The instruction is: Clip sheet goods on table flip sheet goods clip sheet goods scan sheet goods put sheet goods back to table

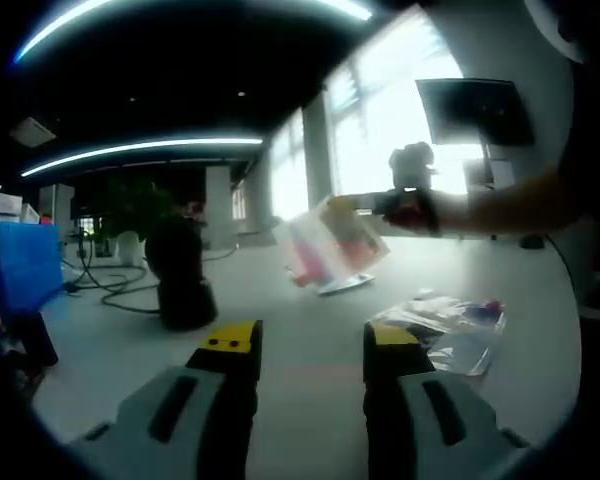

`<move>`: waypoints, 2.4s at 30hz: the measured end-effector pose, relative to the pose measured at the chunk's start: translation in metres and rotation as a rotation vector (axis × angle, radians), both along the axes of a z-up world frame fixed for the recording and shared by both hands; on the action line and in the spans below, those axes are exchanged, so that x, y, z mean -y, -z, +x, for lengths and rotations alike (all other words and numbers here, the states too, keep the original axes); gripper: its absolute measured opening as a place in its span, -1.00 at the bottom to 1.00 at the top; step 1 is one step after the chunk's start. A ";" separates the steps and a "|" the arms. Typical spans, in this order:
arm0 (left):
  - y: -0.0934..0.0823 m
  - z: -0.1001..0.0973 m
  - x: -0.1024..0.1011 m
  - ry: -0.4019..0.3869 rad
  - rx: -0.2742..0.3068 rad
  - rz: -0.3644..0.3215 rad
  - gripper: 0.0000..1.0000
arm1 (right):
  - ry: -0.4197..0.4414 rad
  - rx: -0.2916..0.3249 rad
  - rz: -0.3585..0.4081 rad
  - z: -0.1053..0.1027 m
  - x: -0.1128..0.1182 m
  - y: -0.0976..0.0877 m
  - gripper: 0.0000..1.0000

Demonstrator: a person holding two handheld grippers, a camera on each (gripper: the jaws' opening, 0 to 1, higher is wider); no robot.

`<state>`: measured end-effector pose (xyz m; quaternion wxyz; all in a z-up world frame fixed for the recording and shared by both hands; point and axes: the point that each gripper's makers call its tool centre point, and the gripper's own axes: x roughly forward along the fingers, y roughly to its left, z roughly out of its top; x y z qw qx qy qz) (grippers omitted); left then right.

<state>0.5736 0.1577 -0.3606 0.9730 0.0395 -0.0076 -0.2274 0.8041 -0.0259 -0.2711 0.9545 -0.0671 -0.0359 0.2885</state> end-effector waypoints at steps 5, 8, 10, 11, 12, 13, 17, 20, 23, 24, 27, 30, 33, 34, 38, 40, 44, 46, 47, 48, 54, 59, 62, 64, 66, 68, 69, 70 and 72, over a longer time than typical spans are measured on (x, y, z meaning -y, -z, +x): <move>0.000 0.000 0.000 0.001 0.001 0.000 -0.34 | 0.016 -0.019 -0.030 0.009 0.008 0.012 -1.00; 0.000 0.000 0.000 -0.001 0.001 -0.001 -0.34 | 0.025 -0.028 -0.042 0.015 0.015 0.017 -1.00; 0.000 0.000 0.000 -0.001 0.001 -0.002 -0.34 | 0.024 -0.032 -0.061 0.015 0.017 0.021 -1.00; 0.000 0.000 0.000 -0.001 0.001 -0.001 -0.34 | 0.024 -0.033 -0.066 0.017 0.018 0.022 -1.00; 0.000 0.000 0.000 -0.001 0.000 -0.001 -0.34 | 0.020 -0.037 -0.070 0.019 0.018 0.024 -1.00; 0.000 0.000 0.000 0.000 0.000 -0.001 -0.34 | 0.022 -0.041 -0.068 0.020 0.019 0.025 -1.00; 0.000 0.000 0.000 -0.001 -0.001 0.000 -0.34 | 0.025 -0.055 -0.065 0.026 0.022 0.031 -1.00; 0.001 0.000 0.000 -0.002 -0.003 0.000 -0.34 | 0.030 -0.058 -0.080 0.031 0.024 0.037 -1.00; 0.001 0.000 0.000 -0.002 -0.004 0.002 -0.34 | 0.036 -0.066 -0.084 0.034 0.030 0.041 -1.00; 0.001 0.001 0.000 -0.002 -0.005 0.003 -0.34 | 0.035 -0.069 -0.084 0.037 0.030 0.043 -1.00; 0.002 0.001 0.000 -0.004 -0.007 0.003 -0.35 | 0.037 -0.074 -0.103 0.039 0.032 0.050 -1.00; 0.002 0.001 0.000 -0.004 -0.008 0.007 -0.35 | 0.016 -0.076 -0.134 0.045 0.029 0.056 -1.00; 0.003 0.001 0.000 -0.005 -0.010 0.009 -0.35 | 0.013 -0.080 -0.153 0.049 0.030 0.058 -1.00; 0.003 0.001 0.000 -0.005 -0.011 0.010 -0.35 | 0.012 -0.080 -0.155 0.049 0.030 0.059 -1.00; 0.003 0.002 0.000 -0.008 -0.013 0.010 -0.35 | 0.015 -0.091 -0.163 0.052 0.033 0.070 -1.00; 0.003 0.002 0.000 -0.009 -0.014 0.011 -0.35 | 0.017 -0.103 -0.154 0.054 0.036 0.072 -1.00; 0.004 0.003 0.000 -0.007 -0.018 0.012 -0.35 | 0.002 -0.119 -0.158 0.061 0.037 0.078 -1.00; 0.004 0.003 0.000 -0.008 -0.019 0.012 -0.35 | -0.010 -0.123 -0.174 0.062 0.036 0.084 -1.00; 0.004 0.003 0.000 -0.009 -0.020 0.012 -0.35 | -0.014 -0.126 -0.174 0.062 0.037 0.086 -1.00; 0.004 0.003 0.000 -0.009 -0.020 0.012 -0.35 | -0.017 -0.128 -0.175 0.064 0.037 0.087 -1.00; 0.006 0.003 0.000 -0.008 -0.025 0.017 -0.35 | -0.034 -0.144 -0.163 0.068 0.039 0.090 -1.00; 0.006 0.004 0.000 -0.012 -0.027 0.021 -0.35 | -0.045 -0.150 -0.167 0.068 0.040 0.095 -1.00; 0.007 0.004 -0.001 -0.015 -0.028 0.023 -0.35 | -0.046 -0.154 -0.172 0.072 0.040 0.100 -1.00; 0.007 0.004 -0.001 -0.016 -0.029 0.024 -0.35 | -0.046 -0.163 -0.161 0.071 0.040 0.101 -1.00; 0.008 0.005 -0.002 -0.017 -0.030 0.027 -0.35 | -0.044 -0.166 -0.155 0.071 0.039 0.102 -1.00; 0.008 0.005 -0.002 -0.017 -0.031 0.030 -0.35 | -0.043 -0.166 -0.155 0.071 0.039 0.103 -1.00; 0.009 0.005 -0.002 -0.018 -0.032 0.031 -0.35 | -0.041 -0.167 -0.155 0.071 0.039 0.103 -1.00; 0.009 0.005 -0.002 -0.018 -0.032 0.031 -0.35 | -0.035 -0.169 -0.152 0.072 0.040 0.103 -1.00; 0.009 0.005 -0.002 -0.019 -0.034 0.032 -0.35 | -0.030 -0.179 -0.140 0.072 0.041 0.104 -1.00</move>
